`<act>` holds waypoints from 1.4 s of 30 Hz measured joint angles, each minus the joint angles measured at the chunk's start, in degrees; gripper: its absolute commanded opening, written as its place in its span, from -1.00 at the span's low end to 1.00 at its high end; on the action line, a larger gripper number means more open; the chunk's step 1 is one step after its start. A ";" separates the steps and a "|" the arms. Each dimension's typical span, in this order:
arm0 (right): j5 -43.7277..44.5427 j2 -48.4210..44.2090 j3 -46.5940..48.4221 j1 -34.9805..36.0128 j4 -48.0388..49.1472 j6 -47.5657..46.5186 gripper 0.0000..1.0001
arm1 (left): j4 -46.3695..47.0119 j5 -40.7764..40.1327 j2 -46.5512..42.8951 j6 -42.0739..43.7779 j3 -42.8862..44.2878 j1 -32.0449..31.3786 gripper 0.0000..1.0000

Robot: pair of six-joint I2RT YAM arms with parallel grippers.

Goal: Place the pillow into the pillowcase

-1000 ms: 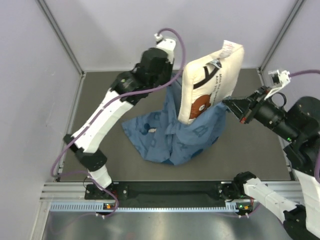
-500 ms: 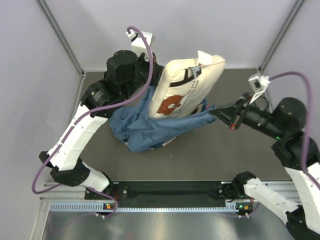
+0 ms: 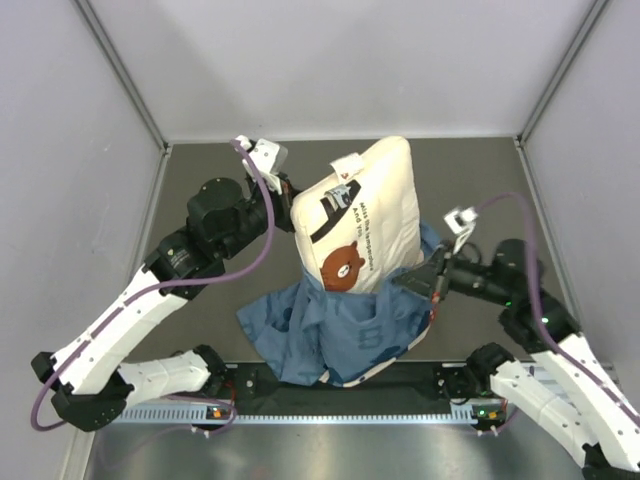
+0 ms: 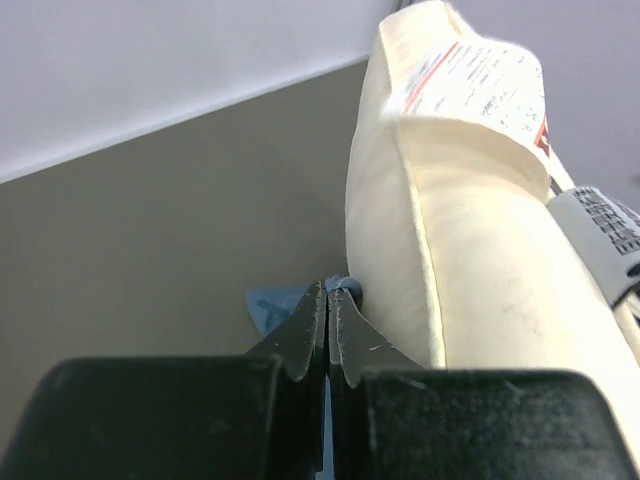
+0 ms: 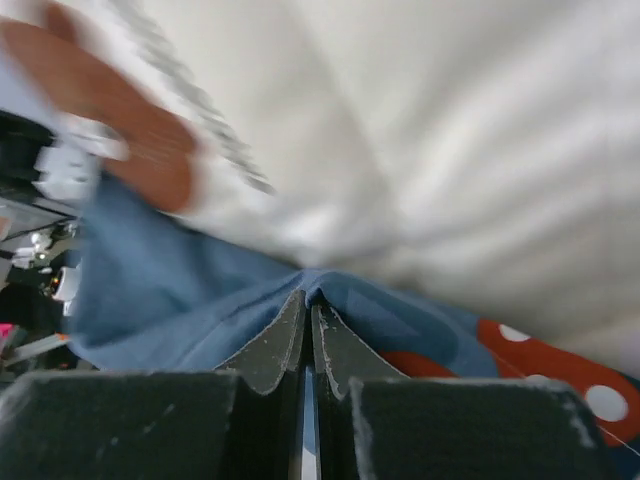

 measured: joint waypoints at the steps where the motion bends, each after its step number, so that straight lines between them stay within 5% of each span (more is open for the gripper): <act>1: 1.16 -0.35 -4.13 0.85 -1.01 0.59 -1.00 | 0.92 0.02 -0.63 0.00 -1.07 0.07 -1.00; 5: 5.99 0.59 -9.94 3.50 -6.86 1.44 -1.00 | 3.48 0.83 -0.83 0.02 -2.27 0.35 -1.00; 8: 9.44 4.22 -2.71 4.13 -10.34 -0.35 -1.00 | 2.32 1.62 2.16 0.35 2.05 0.28 -1.00; 18: 13.22 29.18 60.85 4.44 -13.92 -9.62 -1.00 | -3.13 1.31 14.14 3.56 32.87 0.04 -1.00; 22: 10.58 35.15 76.43 4.44 -9.73 -10.10 -1.00 | 2.89 -0.72 10.82 5.03 37.73 0.37 -1.00; 29: 6.88 25.18 59.17 4.46 -0.24 -10.03 -1.00 | 12.46 -6.12 -5.79 7.30 17.11 0.28 -1.00; 32: 6.14 24.90 52.48 4.46 2.86 -9.79 -1.00 | 8.00 -6.67 -0.87 7.82 23.30 0.31 -1.00; 35: 6.14 27.56 49.07 4.46 4.02 -9.44 -1.00 | 0.26 -5.03 11.10 7.76 41.90 0.28 -1.00; 39: 6.38 34.56 53.11 4.46 1.29 -9.66 -1.00 | -1.64 -3.15 19.30 7.28 53.90 0.31 -1.00; 42: 6.12 44.81 72.39 4.57 -6.54 -10.14 -1.00 | 2.36 -3.15 12.85 7.08 42.75 0.35 -1.00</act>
